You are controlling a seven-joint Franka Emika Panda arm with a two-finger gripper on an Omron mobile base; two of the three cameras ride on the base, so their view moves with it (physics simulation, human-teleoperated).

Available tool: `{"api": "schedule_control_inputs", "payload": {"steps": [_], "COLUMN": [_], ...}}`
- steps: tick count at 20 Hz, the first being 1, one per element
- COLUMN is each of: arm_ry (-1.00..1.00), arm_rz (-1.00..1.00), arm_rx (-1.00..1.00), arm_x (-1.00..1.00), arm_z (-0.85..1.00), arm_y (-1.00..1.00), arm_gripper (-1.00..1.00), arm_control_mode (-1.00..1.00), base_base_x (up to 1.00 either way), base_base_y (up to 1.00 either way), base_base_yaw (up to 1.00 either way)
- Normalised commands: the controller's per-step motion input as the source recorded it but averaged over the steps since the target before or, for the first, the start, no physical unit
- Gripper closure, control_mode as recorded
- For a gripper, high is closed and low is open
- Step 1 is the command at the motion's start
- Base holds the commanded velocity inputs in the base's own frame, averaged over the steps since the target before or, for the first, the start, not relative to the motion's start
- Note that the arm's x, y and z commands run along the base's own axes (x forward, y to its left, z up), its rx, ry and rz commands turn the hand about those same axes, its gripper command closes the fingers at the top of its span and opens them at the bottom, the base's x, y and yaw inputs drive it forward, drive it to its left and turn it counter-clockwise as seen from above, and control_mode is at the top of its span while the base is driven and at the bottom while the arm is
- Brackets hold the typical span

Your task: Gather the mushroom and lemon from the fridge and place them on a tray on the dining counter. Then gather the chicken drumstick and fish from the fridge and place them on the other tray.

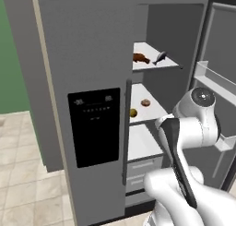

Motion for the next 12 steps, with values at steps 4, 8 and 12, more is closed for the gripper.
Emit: {"api": "schedule_control_inputs", "payload": {"steps": [4,8,12], "arm_ry": [0.0,0.0,0.0], "arm_rz": [0.0,0.0,0.0], "arm_rx": [0.0,0.0,0.0], "arm_x": [0.0,0.0,0.0], "arm_z": [0.0,0.0,0.0], "arm_y": [0.0,0.0,0.0], "arm_gripper": [-1.0,-1.0,-1.0], "arm_control_mode": [1.0,1.0,1.0], "base_base_x": [0.48,0.48,0.42], "base_base_y": [0.13,0.1,0.05], "base_base_yaw": [-0.19,-0.2,-0.19]}}
